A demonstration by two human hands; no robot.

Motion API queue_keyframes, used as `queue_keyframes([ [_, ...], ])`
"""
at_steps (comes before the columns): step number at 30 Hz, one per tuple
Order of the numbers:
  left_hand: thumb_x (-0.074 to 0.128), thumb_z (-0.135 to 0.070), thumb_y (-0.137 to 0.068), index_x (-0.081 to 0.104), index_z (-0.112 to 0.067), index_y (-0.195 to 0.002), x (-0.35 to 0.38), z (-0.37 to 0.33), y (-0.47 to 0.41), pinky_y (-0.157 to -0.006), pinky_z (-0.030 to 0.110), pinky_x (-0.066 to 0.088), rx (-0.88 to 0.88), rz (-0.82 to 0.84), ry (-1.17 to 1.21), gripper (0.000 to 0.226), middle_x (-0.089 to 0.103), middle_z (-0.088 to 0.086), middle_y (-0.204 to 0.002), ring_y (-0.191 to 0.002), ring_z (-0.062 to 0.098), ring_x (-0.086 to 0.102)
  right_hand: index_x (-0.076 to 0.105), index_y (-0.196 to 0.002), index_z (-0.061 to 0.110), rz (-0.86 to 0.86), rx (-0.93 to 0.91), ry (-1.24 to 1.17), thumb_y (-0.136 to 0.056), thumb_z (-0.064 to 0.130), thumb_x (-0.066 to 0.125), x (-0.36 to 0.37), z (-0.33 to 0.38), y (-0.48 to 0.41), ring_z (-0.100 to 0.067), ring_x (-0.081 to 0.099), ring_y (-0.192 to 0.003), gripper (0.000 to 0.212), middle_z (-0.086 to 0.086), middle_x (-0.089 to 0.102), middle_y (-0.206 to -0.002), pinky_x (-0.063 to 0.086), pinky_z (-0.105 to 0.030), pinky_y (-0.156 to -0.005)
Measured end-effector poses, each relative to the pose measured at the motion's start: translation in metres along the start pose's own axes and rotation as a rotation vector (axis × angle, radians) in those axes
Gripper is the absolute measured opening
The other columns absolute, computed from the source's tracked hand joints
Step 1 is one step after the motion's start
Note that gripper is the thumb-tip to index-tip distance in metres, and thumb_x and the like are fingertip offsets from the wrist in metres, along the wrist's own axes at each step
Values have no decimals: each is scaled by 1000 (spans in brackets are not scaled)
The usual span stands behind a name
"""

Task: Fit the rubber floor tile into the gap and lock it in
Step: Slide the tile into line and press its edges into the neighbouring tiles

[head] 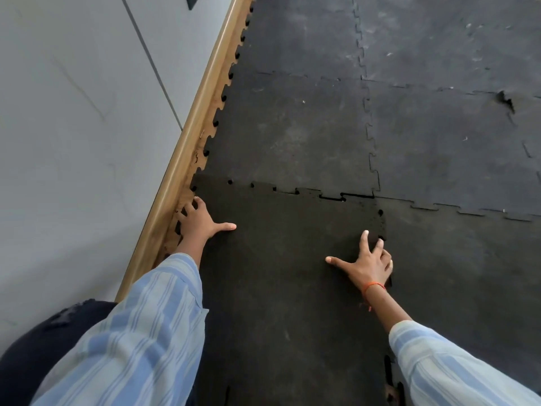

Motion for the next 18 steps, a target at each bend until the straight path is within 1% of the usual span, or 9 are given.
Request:
queue_keyframes([
  [5,71,-70,-61,3,-14,-152,0,0,-4,-107,57,30,13,18,-19,127,6,15,-158,-142,44,10,12,-150,26,37,-42,-48,-68,62,71,0,5,-6,-41,10,-141,108,-23,6,-156,19,-46,-117],
  [7,69,-73,-61,-1,-12,-152,0,-3,-5,-109,56,27,0,47,-69,129,4,18,-158,-142,44,10,16,-150,25,52,-46,-82,-69,57,74,-1,5,-7,-41,8,-141,105,-23,6,-156,22,-46,-116],
  [9,63,-77,-64,-7,-13,-151,2,-17,-5,-113,56,14,44,51,-104,129,-7,19,-158,-143,45,0,27,-148,21,-34,-10,-98,-70,52,75,-8,7,-6,-40,13,-141,97,-24,13,-154,24,-46,-115],
  [11,58,-78,-68,-12,-16,-151,6,-40,-5,-114,56,4,167,41,-147,125,-20,16,-157,-143,42,-12,34,-144,16,-196,-43,59,-75,49,72,-18,29,-2,-40,14,-141,86,-26,14,-154,21,-45,-116],
  [12,58,-77,-69,-12,-16,-151,8,-52,-6,-114,56,3,232,51,-174,123,-22,13,-157,-143,38,-14,31,-146,14,-237,-117,148,-79,48,69,-17,47,0,-39,11,-143,84,-27,8,-155,17,-43,-118],
  [13,59,-75,-70,-13,-16,-151,9,-61,-7,-115,55,4,281,79,-193,123,-23,11,-157,-144,35,-15,23,-148,13,-222,-213,201,-82,48,65,-9,67,0,-38,6,-145,86,-27,1,-156,12,-43,-119],
  [15,62,-72,-70,-14,-16,-150,12,-67,-13,-116,54,7,310,153,-202,124,-23,7,-157,-145,30,-13,6,-151,12,-72,-355,205,-85,56,56,17,95,-2,-33,-3,-147,94,-21,-8,-158,6,-43,-119],
  [16,63,-71,-70,-15,-16,-150,14,-67,-16,-116,54,8,303,188,-198,125,-24,6,-157,-145,29,-13,0,-151,13,-1,-393,213,-85,60,52,27,103,-4,-31,-7,-147,96,-18,-10,-158,5,-44,-119],
  [18,64,-70,-69,-17,-16,-150,17,-65,-22,-116,53,9,283,233,-205,127,-26,6,-156,-145,29,-14,-2,-151,15,58,-449,256,-82,66,49,35,112,-14,-29,-11,-147,100,-13,-12,-159,4,-44,-119],
])
Point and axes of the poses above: each hand's wrist, its own y-axis away from the middle knuckle, its own x-axis out of the palm, z = x × y, the point moved 9 cm from there along -y, towards the middle knuckle
